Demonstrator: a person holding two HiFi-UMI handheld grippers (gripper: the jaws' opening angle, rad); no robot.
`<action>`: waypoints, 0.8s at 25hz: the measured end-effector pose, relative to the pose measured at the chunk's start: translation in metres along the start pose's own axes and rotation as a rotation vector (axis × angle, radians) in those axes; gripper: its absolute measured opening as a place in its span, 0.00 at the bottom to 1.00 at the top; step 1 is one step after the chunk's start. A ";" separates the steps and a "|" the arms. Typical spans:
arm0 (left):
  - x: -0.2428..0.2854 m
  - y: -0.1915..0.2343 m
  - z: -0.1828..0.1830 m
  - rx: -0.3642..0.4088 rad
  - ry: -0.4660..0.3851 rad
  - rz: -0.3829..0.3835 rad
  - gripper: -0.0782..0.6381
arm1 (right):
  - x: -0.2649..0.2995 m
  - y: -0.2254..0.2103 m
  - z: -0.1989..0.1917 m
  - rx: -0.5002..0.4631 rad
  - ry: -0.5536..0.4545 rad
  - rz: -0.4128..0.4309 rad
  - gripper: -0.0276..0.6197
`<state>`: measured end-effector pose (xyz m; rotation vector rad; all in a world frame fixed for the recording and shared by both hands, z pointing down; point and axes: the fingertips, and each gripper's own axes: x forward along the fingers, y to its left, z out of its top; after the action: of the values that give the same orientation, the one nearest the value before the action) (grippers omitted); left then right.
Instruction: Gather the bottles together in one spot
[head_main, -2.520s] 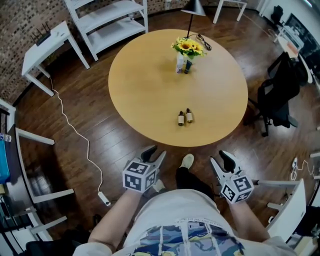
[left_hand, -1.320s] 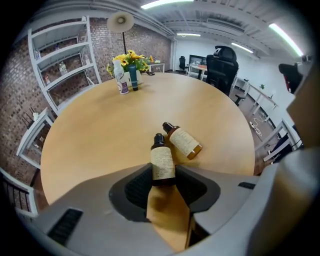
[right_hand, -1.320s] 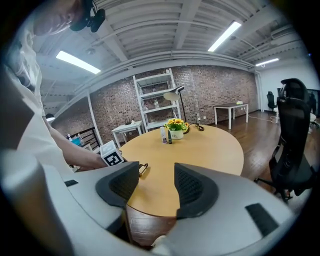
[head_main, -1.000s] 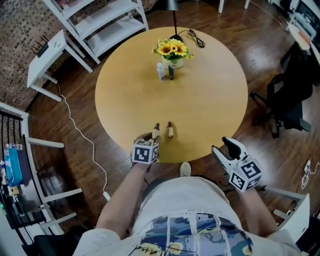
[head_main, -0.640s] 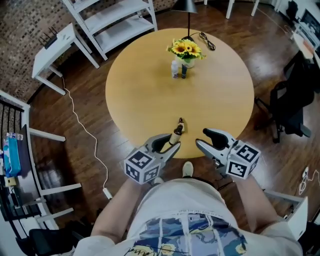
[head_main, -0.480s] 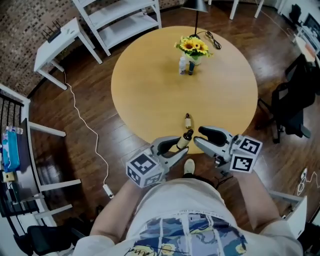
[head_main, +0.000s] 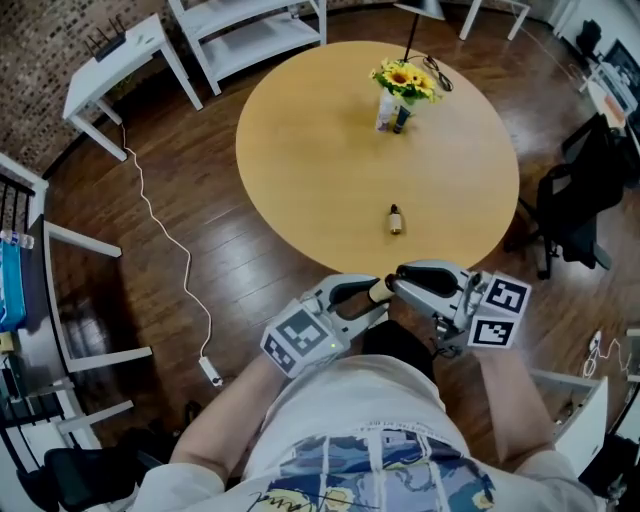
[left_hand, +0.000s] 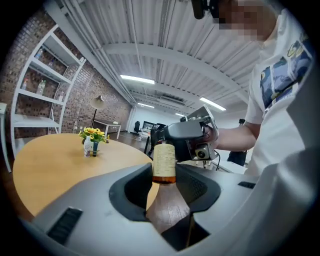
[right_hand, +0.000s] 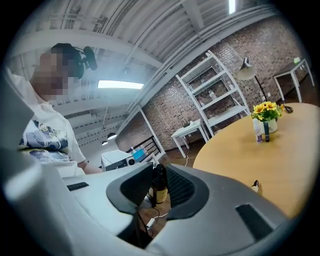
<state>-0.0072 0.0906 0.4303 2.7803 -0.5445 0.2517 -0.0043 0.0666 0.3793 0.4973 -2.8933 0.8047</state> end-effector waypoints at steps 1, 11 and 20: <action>-0.003 0.003 -0.004 -0.008 0.008 0.016 0.32 | 0.000 -0.001 0.000 -0.020 0.005 -0.021 0.15; 0.005 0.064 -0.022 -0.172 0.115 0.209 0.32 | -0.054 -0.146 0.029 -0.195 0.075 -0.409 0.15; 0.048 0.136 -0.003 -0.302 0.138 0.354 0.32 | -0.048 -0.348 0.064 -0.298 0.141 -0.529 0.15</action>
<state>-0.0169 -0.0448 0.4787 2.3441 -0.9523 0.3978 0.1576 -0.2338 0.4844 1.0510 -2.4994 0.3093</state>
